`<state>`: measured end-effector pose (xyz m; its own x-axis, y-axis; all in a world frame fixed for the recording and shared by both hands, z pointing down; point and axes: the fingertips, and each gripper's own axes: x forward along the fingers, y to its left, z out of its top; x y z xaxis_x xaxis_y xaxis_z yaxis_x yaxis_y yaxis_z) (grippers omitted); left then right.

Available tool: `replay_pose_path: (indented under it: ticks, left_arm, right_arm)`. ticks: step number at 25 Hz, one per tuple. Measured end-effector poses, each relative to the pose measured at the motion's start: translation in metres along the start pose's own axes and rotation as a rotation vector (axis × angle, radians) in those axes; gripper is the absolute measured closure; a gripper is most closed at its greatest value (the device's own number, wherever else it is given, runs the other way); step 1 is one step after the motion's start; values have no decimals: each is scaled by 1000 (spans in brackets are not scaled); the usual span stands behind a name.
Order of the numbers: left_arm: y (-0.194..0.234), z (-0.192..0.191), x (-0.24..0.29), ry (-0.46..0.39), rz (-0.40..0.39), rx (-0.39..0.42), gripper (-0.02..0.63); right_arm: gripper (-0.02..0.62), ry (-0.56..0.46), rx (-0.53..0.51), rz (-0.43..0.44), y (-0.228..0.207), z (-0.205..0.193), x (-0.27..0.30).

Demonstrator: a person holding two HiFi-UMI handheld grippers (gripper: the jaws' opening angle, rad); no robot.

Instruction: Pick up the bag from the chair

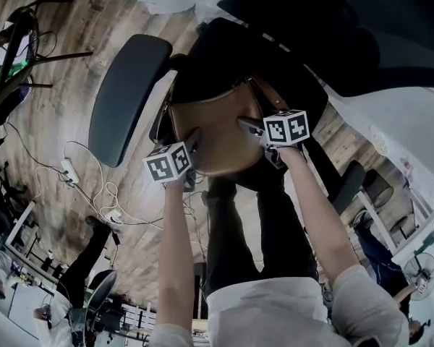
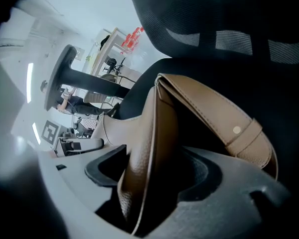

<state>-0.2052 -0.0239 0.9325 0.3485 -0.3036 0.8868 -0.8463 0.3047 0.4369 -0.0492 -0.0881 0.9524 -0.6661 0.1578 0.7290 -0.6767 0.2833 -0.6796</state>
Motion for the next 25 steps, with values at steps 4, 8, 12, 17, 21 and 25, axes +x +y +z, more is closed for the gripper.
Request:
replay_pose_path:
  ticks: [4, 8, 12, 17, 21, 25]
  left_arm:
    - [-2, 3, -7, -52, 22, 19, 299]
    - [-6, 6, -18, -85, 39, 42, 319]
    - [-12, 2, -27, -105, 51, 56, 350]
    - [-22, -2, -35, -132, 52, 62, 368]
    - [-29, -2, -50, -170, 54, 72, 374]
    - [-39, 3, -65, -215, 62, 89, 380]
  right_arm:
    - [311, -37, -44, -18, 9, 0, -7]
    - [328, -69, -81, -31, 18, -3, -17]
    - [344, -95, -119, -42, 27, -6, -25]
    - [366, -135, -168, -66, 36, -6, -40]
    - [378, -179, -189, -79, 49, -6, -56]
    - [388, -219, -195, -77, 59, -3, -71]
